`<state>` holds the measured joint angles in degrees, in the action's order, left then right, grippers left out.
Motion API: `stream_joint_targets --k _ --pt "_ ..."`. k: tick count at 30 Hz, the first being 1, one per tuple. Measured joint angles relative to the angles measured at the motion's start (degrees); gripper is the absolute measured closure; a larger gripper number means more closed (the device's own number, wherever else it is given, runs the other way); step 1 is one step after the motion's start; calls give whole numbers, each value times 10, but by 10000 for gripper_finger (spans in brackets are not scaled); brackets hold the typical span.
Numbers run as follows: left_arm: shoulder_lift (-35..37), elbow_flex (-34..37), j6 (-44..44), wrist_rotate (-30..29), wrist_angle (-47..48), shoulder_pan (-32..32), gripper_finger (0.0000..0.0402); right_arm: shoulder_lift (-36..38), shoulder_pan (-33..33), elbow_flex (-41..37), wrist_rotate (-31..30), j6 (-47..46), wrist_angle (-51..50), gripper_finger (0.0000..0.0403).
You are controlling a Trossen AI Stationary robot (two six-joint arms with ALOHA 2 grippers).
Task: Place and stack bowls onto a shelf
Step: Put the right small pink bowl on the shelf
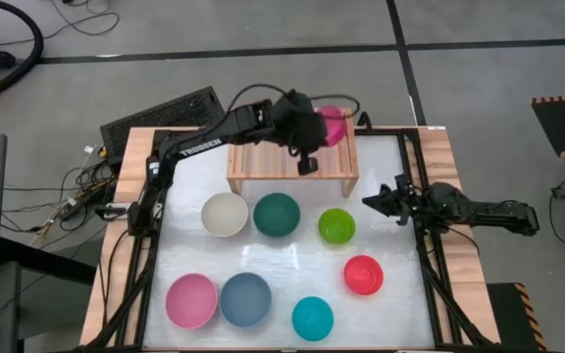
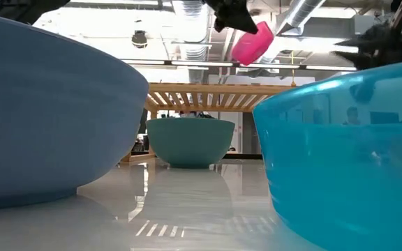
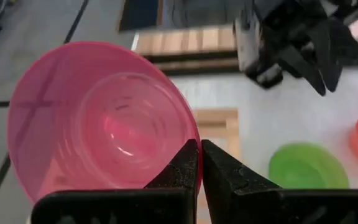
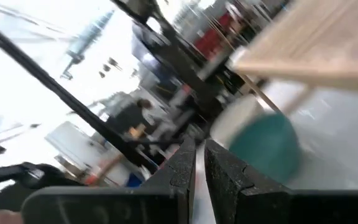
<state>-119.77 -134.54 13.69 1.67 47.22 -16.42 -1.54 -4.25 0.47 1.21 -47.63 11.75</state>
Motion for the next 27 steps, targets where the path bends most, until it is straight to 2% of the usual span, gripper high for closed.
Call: stream_joint_targets --k 6,10,12,15,18,22,27 --pt "-3 0 -53 33 -67 -28 401 0 0 3 -1 20 212 340" --pt "-3 0 -76 41 -72 -46 401 1 0 39 0 69 349 340" --pt "-3 0 -87 44 -71 -56 401 0 0 66 0 93 384 340" --pt "-3 0 -108 62 -72 -73 401 0 0 124 0 149 340 340" --pt "-3 0 -112 59 -67 -84 401 -3 0 192 -7 194 193 340" --pt "-3 0 -111 28 -36 -95 401 -24 0 276 -56 211 6 340" --pt "-5 1 -71 2 0 -101 401 -61 0 315 -60 213 -67 340"
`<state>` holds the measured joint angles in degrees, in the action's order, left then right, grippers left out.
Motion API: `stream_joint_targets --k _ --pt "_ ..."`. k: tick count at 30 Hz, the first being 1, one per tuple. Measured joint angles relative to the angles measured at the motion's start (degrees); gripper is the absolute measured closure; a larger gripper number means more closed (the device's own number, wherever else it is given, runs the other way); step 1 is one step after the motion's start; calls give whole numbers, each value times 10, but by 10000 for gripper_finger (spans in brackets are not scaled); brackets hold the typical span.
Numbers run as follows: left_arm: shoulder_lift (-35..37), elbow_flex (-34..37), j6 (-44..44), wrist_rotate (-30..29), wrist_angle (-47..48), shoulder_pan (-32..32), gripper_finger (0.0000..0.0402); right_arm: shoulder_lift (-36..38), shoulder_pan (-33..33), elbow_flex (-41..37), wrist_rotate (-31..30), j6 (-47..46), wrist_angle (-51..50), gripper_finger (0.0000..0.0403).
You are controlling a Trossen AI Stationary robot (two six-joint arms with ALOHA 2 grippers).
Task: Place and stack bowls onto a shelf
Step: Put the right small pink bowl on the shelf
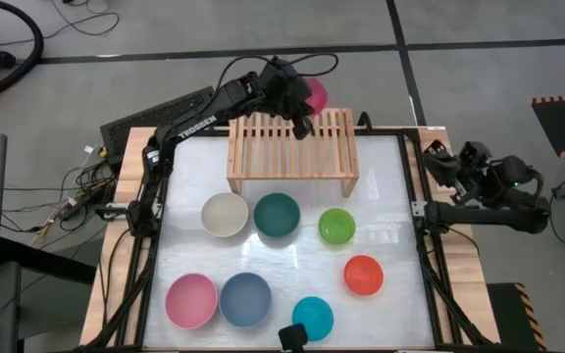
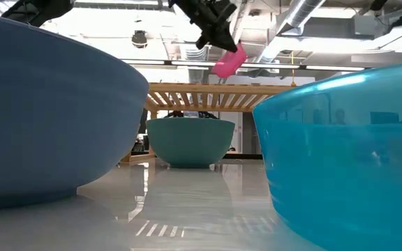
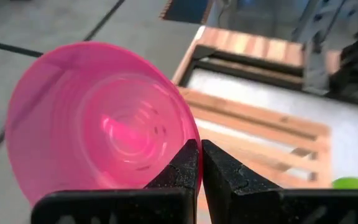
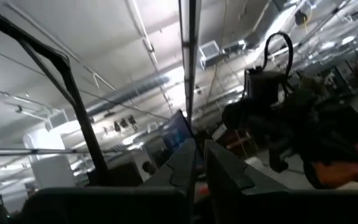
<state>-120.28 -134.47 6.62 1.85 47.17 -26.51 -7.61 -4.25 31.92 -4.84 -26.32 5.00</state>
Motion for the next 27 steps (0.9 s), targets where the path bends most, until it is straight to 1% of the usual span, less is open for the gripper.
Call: stream_joint_targets --k 2,3,6,9,12,18,27 --pt "-12 0 19 -20 -6 2 401 -12 0 4 0 0 -18 340" --pt "-20 1 24 -21 -6 2 401 -19 0 4 0 -1 -21 340" --pt "-61 -3 28 1 -15 5 401 -40 1 4 2 -5 -20 340" --pt "-78 -2 30 -15 -11 15 401 -56 1 5 2 -15 -16 340" --pt "-77 -5 33 -28 -12 22 401 -63 1 5 2 -29 -14 340" --pt "-77 -5 42 -27 5 22 401 -63 1 5 2 -37 -15 340" --pt "-82 -4 80 -24 0 29 401 -62 1 5 3 -37 -16 340"
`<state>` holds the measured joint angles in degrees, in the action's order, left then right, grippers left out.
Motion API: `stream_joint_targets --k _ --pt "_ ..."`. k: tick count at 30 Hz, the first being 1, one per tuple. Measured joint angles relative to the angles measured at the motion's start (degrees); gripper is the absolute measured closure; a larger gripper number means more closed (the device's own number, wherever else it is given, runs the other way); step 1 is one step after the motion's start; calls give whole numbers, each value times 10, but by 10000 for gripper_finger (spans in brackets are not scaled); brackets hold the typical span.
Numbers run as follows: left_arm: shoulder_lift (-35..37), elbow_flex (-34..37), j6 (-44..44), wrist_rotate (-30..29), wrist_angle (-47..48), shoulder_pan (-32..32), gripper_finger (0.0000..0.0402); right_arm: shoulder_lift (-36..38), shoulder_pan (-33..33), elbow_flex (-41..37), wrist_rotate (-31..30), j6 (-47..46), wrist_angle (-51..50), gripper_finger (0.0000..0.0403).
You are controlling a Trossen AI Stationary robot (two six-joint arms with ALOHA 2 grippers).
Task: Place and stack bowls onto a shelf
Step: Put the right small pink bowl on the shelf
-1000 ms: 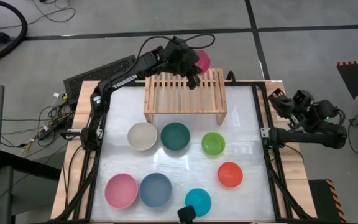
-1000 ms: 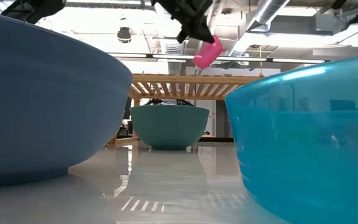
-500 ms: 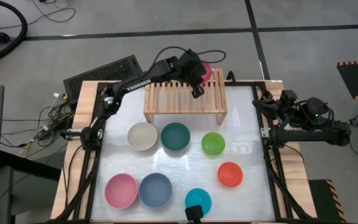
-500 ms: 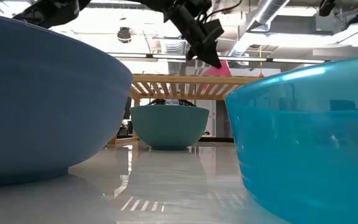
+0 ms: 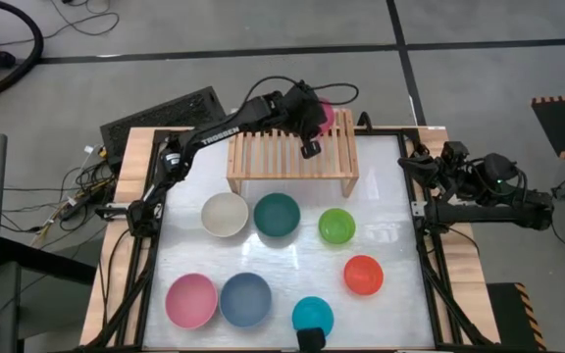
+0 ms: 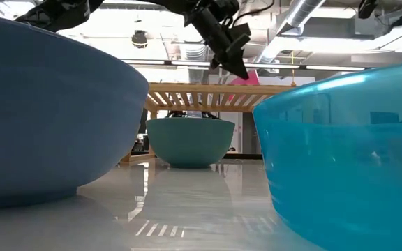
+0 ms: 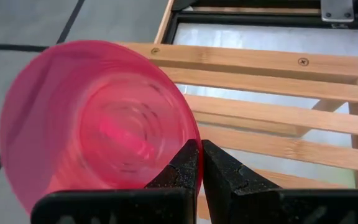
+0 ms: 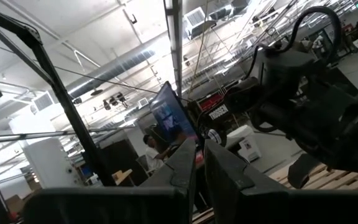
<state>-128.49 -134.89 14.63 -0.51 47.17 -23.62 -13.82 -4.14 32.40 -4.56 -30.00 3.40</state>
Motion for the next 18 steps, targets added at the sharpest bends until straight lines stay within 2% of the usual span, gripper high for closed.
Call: stream_joint_targets --k 5,14,16,18 --pt "0 0 10 -1 -13 1 378 0 0 0 0 0 0 340" --pt "0 0 38 16 -66 6 270 0 0 0 1 5 -14 340" --pt "2 0 35 2 -91 11 247 0 0 0 1 5 -23 340" --pt "12 1 29 -37 -108 19 231 0 0 0 1 5 -27 340"
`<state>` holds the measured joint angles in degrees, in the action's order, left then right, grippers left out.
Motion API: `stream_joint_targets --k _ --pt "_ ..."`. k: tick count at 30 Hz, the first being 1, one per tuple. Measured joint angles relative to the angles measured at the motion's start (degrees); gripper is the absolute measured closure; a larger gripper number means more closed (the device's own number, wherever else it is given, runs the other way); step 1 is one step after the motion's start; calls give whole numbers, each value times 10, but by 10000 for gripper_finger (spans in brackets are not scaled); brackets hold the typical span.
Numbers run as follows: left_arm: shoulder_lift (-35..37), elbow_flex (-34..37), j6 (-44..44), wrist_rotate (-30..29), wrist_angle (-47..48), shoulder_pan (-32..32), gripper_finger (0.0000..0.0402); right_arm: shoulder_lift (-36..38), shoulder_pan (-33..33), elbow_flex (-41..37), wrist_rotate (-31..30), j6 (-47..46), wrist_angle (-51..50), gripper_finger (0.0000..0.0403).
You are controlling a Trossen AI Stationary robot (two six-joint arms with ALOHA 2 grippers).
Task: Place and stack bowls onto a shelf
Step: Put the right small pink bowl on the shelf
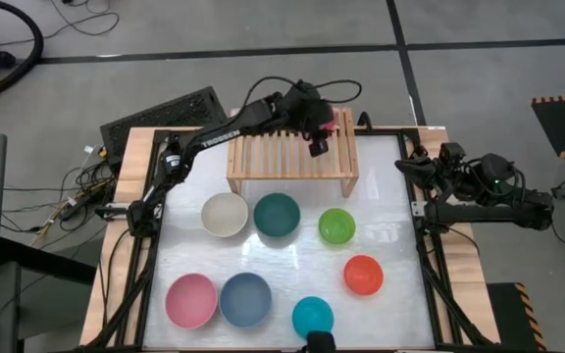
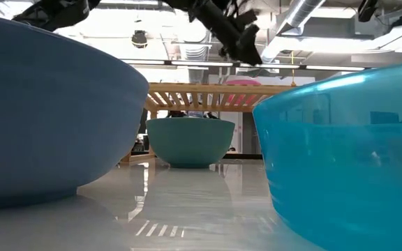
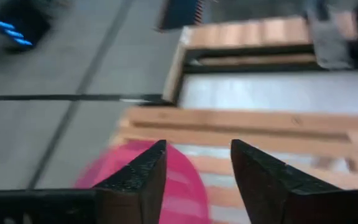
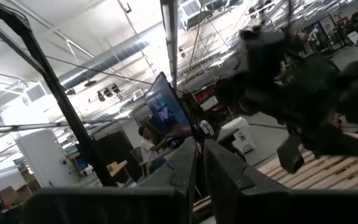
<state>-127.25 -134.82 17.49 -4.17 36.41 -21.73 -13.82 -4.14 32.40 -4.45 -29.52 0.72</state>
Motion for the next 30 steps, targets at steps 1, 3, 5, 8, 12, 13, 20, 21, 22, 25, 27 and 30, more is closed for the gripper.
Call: stream_joint_targets --k 1,3,5,8,12,13,20,21,22,25,27,30 --pt "10 0 2 -23 -4 3 228 0 0 0 0 0 -3 340" --pt "39 0 19 -64 1 9 225 0 -1 0 -3 4 -10 340" --pt "75 -1 18 -102 14 14 224 -8 -1 0 -34 5 -10 340" --pt "126 -2 -8 -107 53 13 224 -52 -2 1 -75 19 -13 340" --pt "181 -2 -57 -77 133 -4 223 -163 -18 34 -134 77 -26 340" --pt "191 -2 -77 -75 152 -8 223 -194 -29 53 -160 80 -35 340" --pt "225 -2 -151 -87 246 -28 223 -399 -148 253 -235 147 -171 323" --pt "226 -2 -153 -91 252 -27 223 -427 -162 283 -222 173 -176 322" --pt "227 -2 -153 -93 255 -26 223 -454 -176 313 -204 196 -183 323" --pt "227 -2 -153 -96 270 -26 223 -533 -211 405 -165 228 -225 336" --pt "227 -2 -154 -97 276 -27 223 -590 -229 461 -140 232 -286 348" --pt "227 -2 -160 -98 277 -26 223 -665 -255 520 -77 235 -370 366"
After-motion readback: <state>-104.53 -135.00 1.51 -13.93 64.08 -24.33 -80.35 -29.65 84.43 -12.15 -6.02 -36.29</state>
